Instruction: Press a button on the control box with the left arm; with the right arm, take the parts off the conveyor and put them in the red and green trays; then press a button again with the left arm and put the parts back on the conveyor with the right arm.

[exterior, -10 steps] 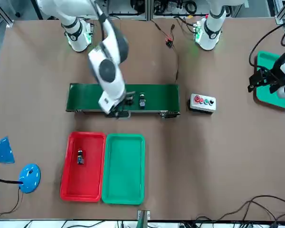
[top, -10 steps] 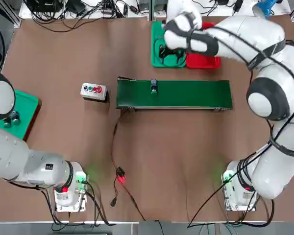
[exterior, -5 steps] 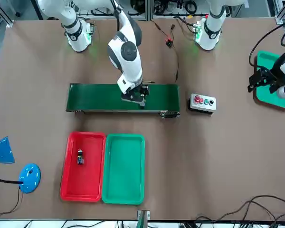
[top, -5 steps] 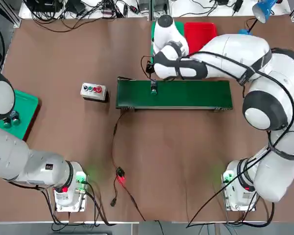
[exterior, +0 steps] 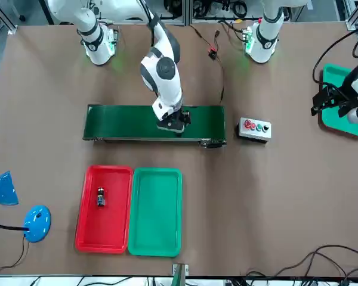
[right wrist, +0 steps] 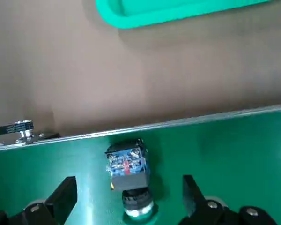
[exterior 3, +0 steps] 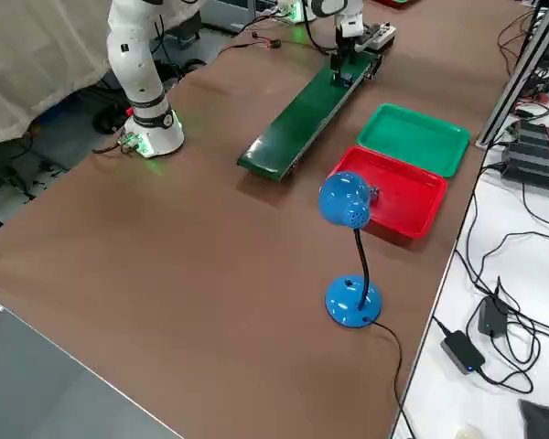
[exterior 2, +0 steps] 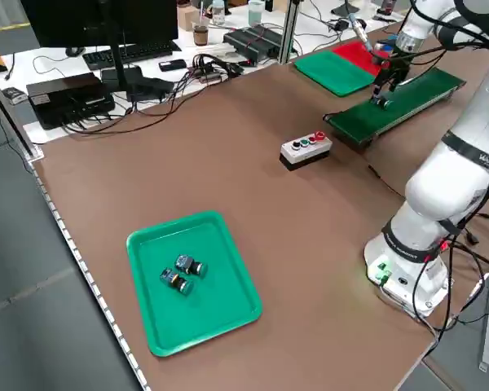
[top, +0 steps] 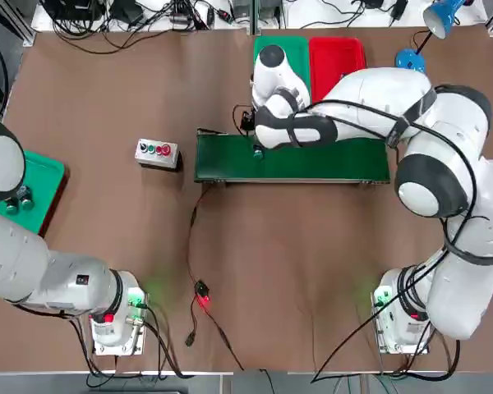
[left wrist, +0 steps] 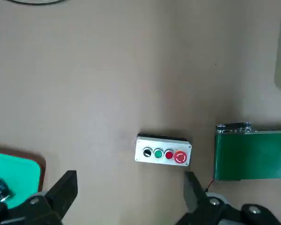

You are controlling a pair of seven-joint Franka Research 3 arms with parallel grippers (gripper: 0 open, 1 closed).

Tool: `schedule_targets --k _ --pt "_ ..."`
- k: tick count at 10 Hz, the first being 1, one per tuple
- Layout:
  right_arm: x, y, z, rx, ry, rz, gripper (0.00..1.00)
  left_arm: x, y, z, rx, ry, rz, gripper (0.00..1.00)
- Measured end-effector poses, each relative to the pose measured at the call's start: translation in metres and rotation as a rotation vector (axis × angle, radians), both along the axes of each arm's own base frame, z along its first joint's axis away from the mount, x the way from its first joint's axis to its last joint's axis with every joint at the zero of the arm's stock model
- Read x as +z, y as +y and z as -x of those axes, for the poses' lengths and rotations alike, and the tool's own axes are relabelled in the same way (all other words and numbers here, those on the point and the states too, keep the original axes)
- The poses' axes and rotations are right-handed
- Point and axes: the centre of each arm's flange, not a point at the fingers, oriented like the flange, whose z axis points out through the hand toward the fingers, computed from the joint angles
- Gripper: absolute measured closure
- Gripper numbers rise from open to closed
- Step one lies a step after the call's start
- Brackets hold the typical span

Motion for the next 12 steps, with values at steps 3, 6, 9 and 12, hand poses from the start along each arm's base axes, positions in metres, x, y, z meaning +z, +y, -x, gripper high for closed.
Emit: schedule_targets --k 3,6,9,12 --pt "-0.014 0.001 0.002 0.064 -0.021 0.033 0.01 0.0 -0.003 0.0 -0.006 0.0 0.0 0.0" --pt "-0.015 0.004 0.004 0.077 -0.023 0.034 0.14 0.0 -0.003 0.0 -0.006 0.0 0.0 0.0" --pt "-0.021 0.005 0.006 0.081 -0.02 0.038 0.3 0.0 -0.003 0.0 -0.006 0.0 0.0 0.0" --pt "-0.021 0.007 0.006 0.082 -0.024 0.033 0.57 0.0 -0.004 0.0 -0.006 0.0 0.0 0.0"
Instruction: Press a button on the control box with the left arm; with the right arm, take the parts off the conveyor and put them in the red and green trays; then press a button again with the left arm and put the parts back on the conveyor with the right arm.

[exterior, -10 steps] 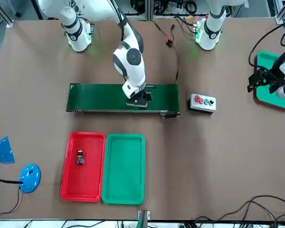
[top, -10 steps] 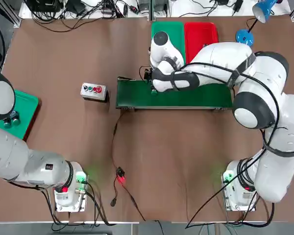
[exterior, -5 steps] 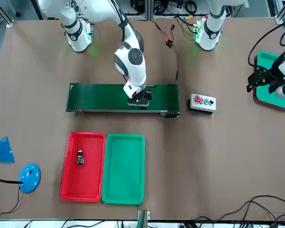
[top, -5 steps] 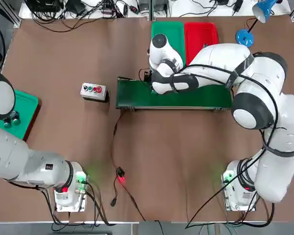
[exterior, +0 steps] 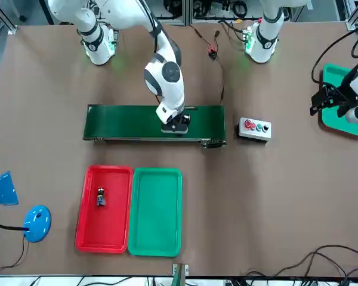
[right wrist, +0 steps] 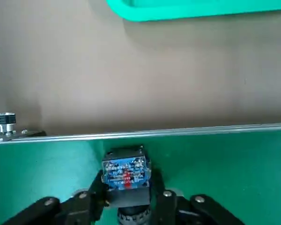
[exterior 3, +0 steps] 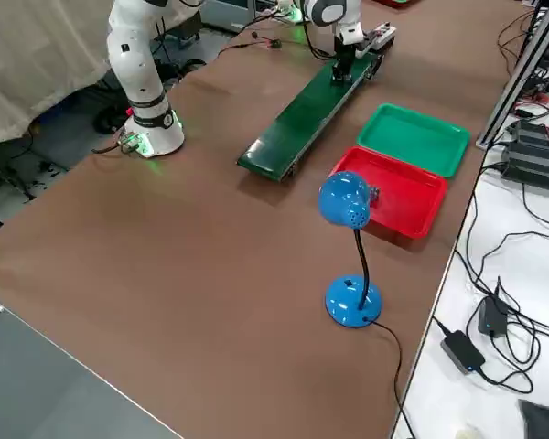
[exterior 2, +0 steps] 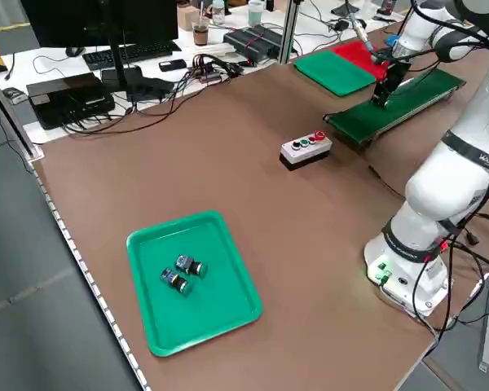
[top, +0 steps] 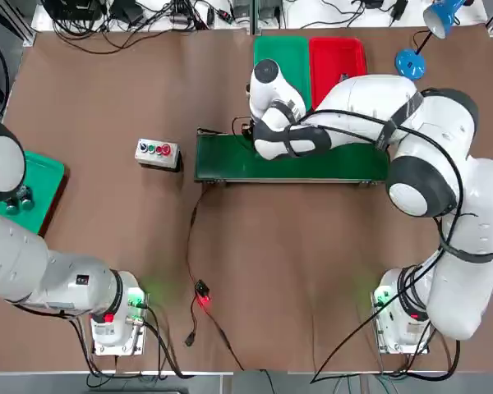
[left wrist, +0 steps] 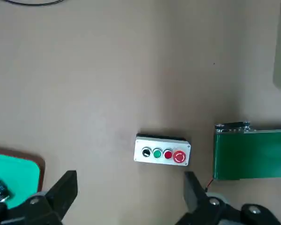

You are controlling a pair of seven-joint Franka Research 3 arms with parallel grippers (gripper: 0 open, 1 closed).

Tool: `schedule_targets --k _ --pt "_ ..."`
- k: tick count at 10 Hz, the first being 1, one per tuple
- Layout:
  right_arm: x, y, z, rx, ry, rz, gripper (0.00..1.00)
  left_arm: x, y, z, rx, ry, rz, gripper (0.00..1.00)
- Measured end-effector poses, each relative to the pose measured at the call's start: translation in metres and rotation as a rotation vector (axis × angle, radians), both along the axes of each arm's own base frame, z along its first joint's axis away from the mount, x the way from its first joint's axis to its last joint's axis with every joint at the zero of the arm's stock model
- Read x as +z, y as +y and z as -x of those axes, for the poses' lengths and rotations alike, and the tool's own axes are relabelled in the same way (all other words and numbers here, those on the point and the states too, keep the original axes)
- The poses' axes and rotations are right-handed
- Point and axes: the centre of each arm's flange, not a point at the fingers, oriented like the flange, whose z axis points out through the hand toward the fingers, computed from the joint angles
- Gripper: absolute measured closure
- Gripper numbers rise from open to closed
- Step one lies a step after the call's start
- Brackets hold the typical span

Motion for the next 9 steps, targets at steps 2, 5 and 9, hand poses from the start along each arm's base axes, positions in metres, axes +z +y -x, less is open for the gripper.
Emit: schedule_targets --k 2,5,9 --pt "0.002 -0.001 -0.003 -0.005 -0.005 -0.002 0.59 0.0 0.0 0.0 0.0 0.0 0.0 0.0" --pt "0.014 -0.013 -0.027 -0.025 -0.015 0.005 0.59 0.0 0.0 0.0 -0.001 0.0 0.0 0.0" --pt "0.044 -0.111 -0.132 -0.011 -0.031 0.031 0.59 0.0 -0.001 0.0 -0.001 0.0 0.0 0.0"
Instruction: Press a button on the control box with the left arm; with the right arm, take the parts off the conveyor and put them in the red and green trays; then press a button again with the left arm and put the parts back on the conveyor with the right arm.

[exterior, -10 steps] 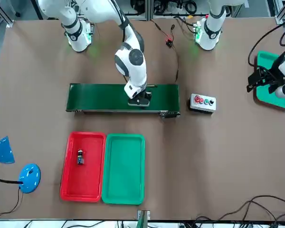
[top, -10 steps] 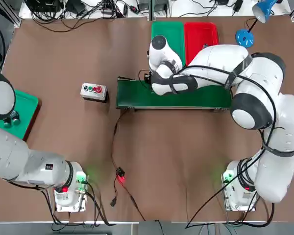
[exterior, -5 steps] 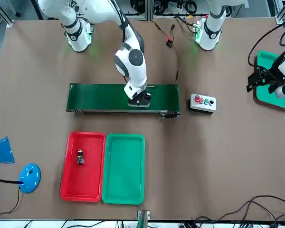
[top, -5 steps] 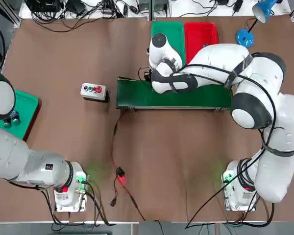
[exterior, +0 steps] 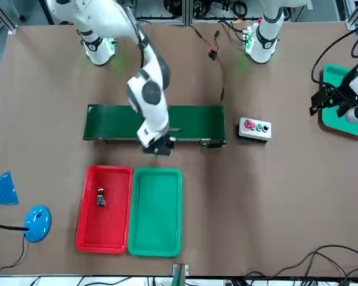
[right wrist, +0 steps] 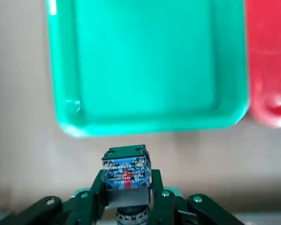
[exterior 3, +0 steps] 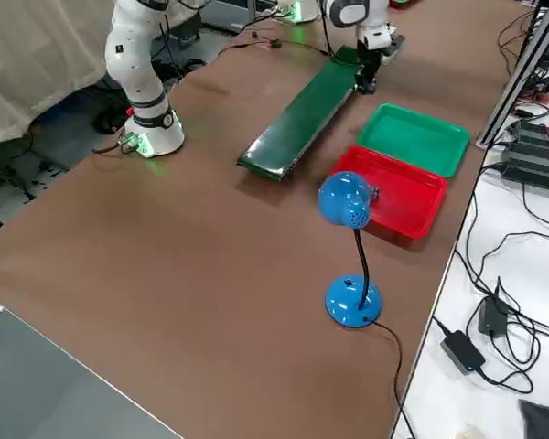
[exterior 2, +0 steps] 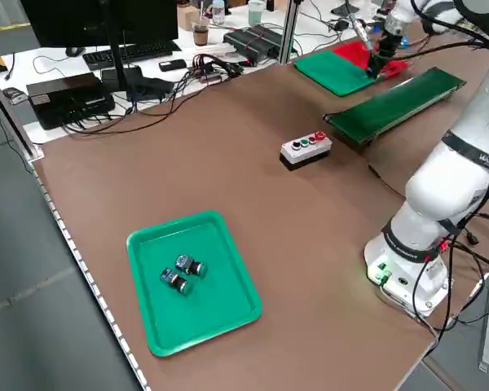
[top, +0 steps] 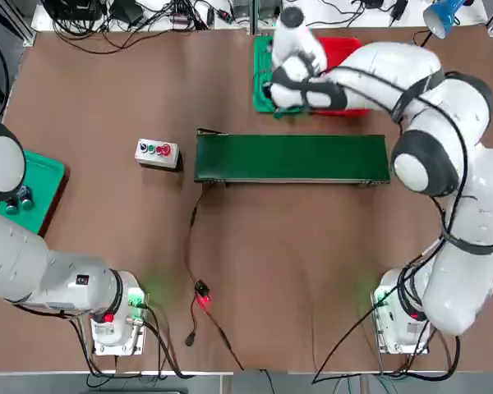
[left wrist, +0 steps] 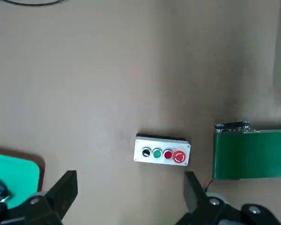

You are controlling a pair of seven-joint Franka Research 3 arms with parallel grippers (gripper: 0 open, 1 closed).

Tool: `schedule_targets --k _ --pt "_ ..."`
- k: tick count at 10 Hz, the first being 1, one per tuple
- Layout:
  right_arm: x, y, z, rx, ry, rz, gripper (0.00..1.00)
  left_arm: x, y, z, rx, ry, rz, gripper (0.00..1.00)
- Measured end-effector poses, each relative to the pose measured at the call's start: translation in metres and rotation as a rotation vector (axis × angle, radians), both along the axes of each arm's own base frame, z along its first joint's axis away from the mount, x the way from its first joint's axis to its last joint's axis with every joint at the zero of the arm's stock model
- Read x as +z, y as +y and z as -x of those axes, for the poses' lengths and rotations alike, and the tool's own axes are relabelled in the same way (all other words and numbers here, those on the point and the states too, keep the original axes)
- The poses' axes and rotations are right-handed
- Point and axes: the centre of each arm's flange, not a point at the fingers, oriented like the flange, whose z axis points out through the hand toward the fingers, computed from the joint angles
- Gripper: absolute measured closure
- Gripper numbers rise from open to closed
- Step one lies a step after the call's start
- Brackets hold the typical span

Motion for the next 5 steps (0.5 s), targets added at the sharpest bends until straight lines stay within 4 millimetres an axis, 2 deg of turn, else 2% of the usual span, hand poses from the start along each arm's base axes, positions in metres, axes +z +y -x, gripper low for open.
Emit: schedule_targets --k 1,2,3,4,5 --pt "-0.009 -0.034 -0.023 -0.001 0.006 0.012 0.59 0.0 0.0 0.0 0.0 0.0 0.0 0.0" --pt "-0.018 -0.058 -0.042 -0.004 0.004 0.015 0.59 0.0 0.0 0.0 0.0 0.0 0.0 0.0" --pt "-0.025 -0.072 -0.056 -0.013 -0.022 0.002 0.59 0.0 0.0 0.0 -0.001 0.0 0.0 0.0" --pt "-0.032 -0.075 -0.065 -0.02 -0.067 -0.022 0.59 0.0 0.0 0.0 -0.001 0.0 0.0 0.0" --pt "-0.041 -0.069 -0.07 -0.035 -0.106 -0.051 0.59 0.0 -0.001 0.0 -0.001 0.0 0.0 0.0"
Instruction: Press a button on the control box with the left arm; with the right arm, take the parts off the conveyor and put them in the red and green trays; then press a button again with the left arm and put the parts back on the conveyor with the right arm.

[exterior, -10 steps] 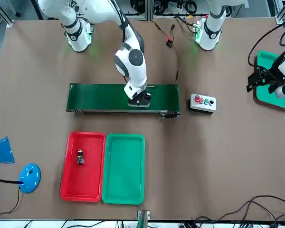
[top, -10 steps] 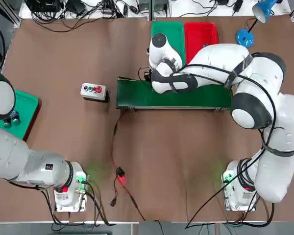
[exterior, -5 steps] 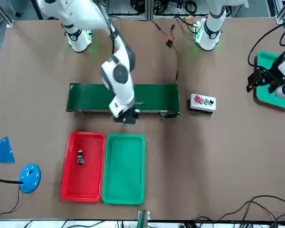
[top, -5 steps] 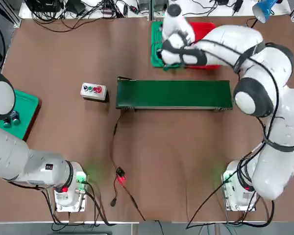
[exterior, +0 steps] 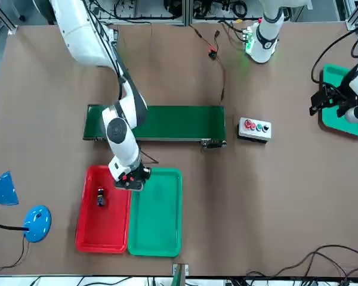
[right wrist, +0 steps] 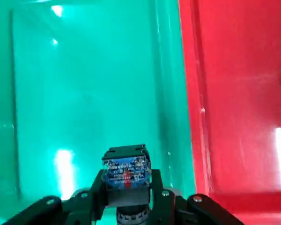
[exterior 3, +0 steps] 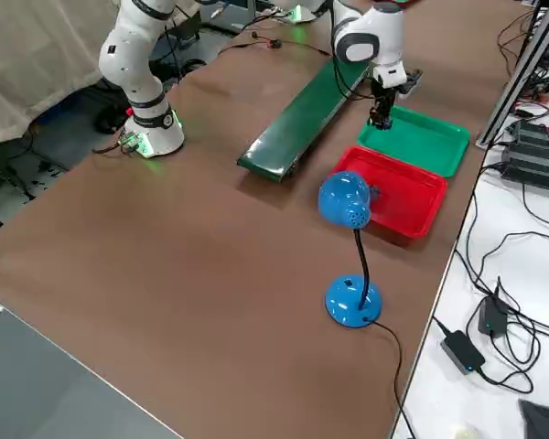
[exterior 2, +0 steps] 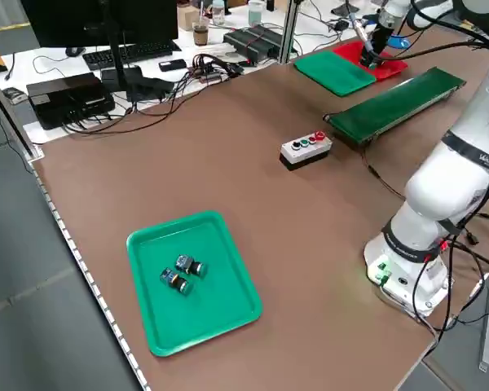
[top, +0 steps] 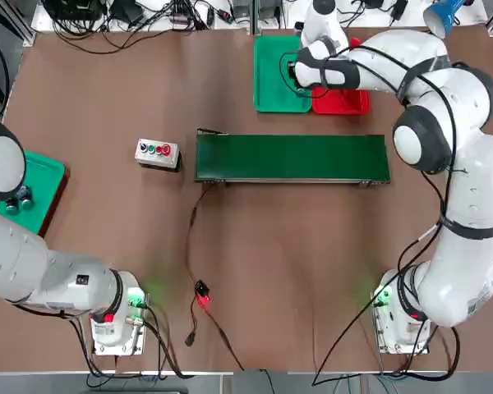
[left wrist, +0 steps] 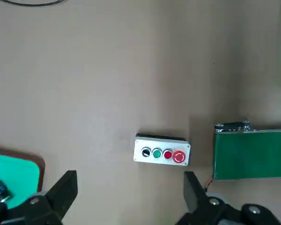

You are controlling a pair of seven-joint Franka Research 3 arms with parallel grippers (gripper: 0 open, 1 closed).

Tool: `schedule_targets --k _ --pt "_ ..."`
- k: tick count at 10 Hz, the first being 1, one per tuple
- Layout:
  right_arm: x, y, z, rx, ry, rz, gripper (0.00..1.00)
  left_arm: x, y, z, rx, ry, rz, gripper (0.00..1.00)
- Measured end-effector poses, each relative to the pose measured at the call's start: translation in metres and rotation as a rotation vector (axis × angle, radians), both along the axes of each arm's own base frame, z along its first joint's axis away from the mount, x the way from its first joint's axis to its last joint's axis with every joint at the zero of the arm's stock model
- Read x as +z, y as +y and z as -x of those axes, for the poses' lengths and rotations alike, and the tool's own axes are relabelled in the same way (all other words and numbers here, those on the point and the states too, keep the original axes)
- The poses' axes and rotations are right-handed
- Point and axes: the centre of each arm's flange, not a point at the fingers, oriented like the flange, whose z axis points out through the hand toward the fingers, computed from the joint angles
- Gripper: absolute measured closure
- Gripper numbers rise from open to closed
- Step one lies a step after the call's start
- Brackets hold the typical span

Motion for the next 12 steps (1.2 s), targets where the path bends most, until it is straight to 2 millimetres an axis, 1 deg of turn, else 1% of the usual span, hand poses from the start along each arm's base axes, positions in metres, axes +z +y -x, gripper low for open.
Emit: schedule_targets --k 2,3,4,5,9,12 --pt "-0.021 0.014 -0.012 -0.036 -0.043 -0.041 0.59 0.0 0.0 0.0 0.0 0.0 0.0 0.0" --pt "-0.033 0.018 -0.017 -0.038 -0.045 -0.042 0.59 0.0 0.0 0.0 0.0 0.0 0.0 0.0" --pt "-0.044 0.019 -0.021 -0.038 -0.044 -0.039 0.59 0.0 0.0 0.0 0.0 0.0 0.0 0.0" --pt "-0.05 0.017 -0.025 -0.029 -0.046 -0.034 0.59 0.0 0.0 0.0 0.0 0.0 0.0 0.0" --pt "-0.049 0.009 -0.031 0.004 -0.054 -0.023 0.59 0.0 0.0 0.0 0.0 0.0 0.0 0.0" --pt "-0.057 0.008 -0.03 0.012 -0.046 -0.016 0.59 0.0 0.0 0.0 0.0 0.0 0.0 0.0"
